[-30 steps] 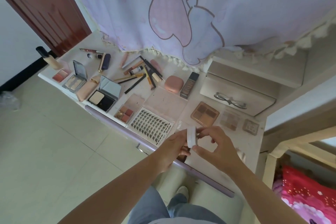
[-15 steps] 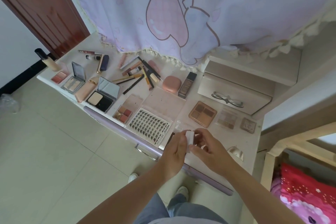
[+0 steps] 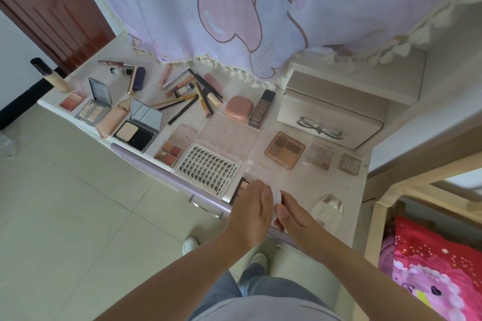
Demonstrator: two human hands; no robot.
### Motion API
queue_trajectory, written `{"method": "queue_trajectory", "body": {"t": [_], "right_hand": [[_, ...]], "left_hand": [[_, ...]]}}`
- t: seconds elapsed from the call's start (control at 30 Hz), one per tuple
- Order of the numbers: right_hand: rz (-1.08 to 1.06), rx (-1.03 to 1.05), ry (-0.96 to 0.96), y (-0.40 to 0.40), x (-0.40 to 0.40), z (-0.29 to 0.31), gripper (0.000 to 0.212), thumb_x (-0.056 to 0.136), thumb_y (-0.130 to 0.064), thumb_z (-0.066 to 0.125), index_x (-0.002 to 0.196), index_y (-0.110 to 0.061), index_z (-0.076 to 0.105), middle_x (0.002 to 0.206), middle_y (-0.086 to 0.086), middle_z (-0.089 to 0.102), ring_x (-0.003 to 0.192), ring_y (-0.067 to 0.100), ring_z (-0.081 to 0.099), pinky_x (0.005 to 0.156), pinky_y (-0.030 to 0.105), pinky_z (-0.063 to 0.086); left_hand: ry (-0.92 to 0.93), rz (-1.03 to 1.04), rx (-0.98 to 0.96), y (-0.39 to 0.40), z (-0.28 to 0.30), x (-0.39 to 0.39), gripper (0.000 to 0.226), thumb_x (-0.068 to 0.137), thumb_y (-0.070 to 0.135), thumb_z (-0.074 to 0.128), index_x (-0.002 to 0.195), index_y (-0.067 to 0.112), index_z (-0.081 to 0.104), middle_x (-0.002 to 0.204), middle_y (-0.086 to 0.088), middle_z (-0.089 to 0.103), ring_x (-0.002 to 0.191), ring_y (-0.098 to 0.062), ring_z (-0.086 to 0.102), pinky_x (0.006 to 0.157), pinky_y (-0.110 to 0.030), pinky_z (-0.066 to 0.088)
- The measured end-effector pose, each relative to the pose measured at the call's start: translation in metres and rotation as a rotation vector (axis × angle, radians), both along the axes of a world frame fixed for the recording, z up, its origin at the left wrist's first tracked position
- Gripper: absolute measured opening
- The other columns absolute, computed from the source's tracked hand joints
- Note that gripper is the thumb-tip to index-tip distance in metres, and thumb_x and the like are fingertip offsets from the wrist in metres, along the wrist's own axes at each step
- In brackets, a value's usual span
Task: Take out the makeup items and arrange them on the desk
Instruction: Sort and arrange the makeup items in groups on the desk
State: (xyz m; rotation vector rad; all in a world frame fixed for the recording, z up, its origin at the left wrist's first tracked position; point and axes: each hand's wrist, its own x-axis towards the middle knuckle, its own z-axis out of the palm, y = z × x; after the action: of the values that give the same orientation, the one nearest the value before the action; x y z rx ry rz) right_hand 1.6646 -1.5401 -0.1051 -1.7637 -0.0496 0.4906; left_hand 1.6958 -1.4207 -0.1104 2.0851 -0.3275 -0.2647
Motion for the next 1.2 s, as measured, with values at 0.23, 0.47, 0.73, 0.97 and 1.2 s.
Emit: {"method": "queue_trajectory", "body": {"t": [0.23,0.47,0.73,0.97,1.2], "right_hand": [[-0.019,-0.023,-0.02,0.003,-0.007,-0.009,0.023,0.097,-0.014,0.026,0.107,-0.032,0.036,0.096,-0.015,0.05,0.089,-0.003,0.053,0.078,0.002,0.039],[-0.094,-0.225,-0.284,0.001,-0.009,-0.02,0.023,0.098,-0.019,0.025,0.093,-0.034,0.042,0.081,-0.012,0.052,0.076,0.006,0.052,0.066,0.007,0.044],[-0.363,-0.261,0.017,0.007,0.0,-0.02,0.029,0.095,-0.004,0.033,0.07,-0.018,0.029,0.063,-0.002,0.032,0.057,0.011,0.031,0.049,0.012,0.031],[-0.375,-0.332,-0.06,0.014,-0.007,-0.013,0.036,0.098,-0.014,0.023,0.063,-0.024,0.025,0.053,-0.005,0.034,0.043,0.002,0.035,0.045,0.013,0.035],[-0.271,-0.403,-0.06,0.019,-0.003,-0.017,0.034,0.098,-0.018,0.022,0.065,-0.027,0.024,0.054,-0.007,0.034,0.048,0.003,0.033,0.045,0.013,0.031]], "left_hand": [[0.065,0.022,0.108,-0.002,-0.002,-0.005,0.02,0.098,0.015,0.028,0.08,0.009,0.036,0.075,-0.003,0.038,0.068,-0.015,0.036,0.062,-0.018,0.028],[0.122,0.049,0.095,-0.011,-0.006,-0.003,0.028,0.098,0.016,0.026,0.071,0.015,0.036,0.066,0.005,0.034,0.063,-0.011,0.038,0.056,-0.016,0.029],[0.129,0.083,0.006,-0.023,-0.013,-0.015,0.023,0.081,0.032,0.018,0.061,0.025,0.028,0.06,0.007,0.032,0.054,-0.005,0.033,0.053,-0.011,0.032],[0.164,0.149,-0.006,-0.019,-0.012,-0.015,0.038,0.097,0.012,0.026,0.061,0.023,0.031,0.061,0.004,0.036,0.058,-0.006,0.035,0.055,-0.015,0.032],[0.496,0.277,-0.046,-0.016,-0.014,-0.006,0.04,0.097,0.015,0.024,0.061,0.015,0.041,0.06,-0.002,0.043,0.058,-0.016,0.042,0.055,-0.019,0.037]]}}
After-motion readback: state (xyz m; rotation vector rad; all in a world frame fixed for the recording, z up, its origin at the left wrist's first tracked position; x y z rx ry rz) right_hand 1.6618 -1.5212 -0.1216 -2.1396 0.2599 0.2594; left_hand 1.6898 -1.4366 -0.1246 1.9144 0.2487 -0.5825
